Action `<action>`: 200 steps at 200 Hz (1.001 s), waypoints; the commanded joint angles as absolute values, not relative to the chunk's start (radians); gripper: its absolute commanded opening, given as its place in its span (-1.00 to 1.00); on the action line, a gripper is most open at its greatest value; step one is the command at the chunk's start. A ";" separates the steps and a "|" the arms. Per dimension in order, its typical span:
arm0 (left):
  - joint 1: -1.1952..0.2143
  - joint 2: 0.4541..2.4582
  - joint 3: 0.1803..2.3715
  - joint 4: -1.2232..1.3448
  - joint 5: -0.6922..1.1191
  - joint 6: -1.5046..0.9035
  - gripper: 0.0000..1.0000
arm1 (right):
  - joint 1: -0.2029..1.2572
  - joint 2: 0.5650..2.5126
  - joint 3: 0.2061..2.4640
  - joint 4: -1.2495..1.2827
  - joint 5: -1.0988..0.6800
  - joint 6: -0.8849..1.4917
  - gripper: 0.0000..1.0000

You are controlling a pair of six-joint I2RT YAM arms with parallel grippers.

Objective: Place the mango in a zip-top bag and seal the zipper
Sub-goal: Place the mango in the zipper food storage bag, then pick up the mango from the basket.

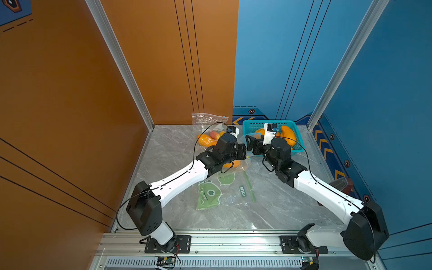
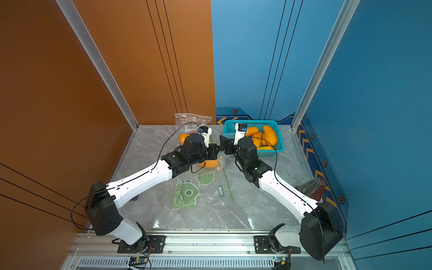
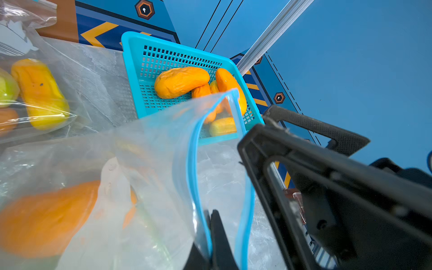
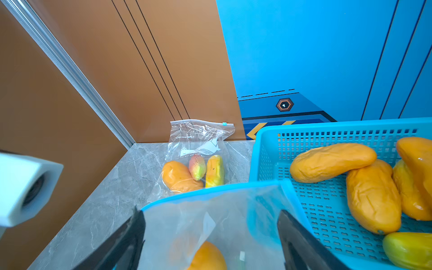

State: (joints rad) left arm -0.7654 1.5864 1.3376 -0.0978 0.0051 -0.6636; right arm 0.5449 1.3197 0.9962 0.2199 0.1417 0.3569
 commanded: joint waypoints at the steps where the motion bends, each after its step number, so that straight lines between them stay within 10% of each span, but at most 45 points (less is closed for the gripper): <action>1: -0.753 1.595 1.334 -0.089 0.006 -0.659 -1.00 | 0.503 1.266 1.067 0.147 0.137 0.355 0.72; 94: -0.735 1.579 1.289 -0.088 0.003 -0.660 -1.00 | 0.197 1.500 1.518 -0.560 0.262 0.263 0.65; 200: -0.729 1.573 1.267 -0.081 0.012 -0.663 -1.00 | 0.071 1.982 1.865 -0.821 0.248 0.168 0.57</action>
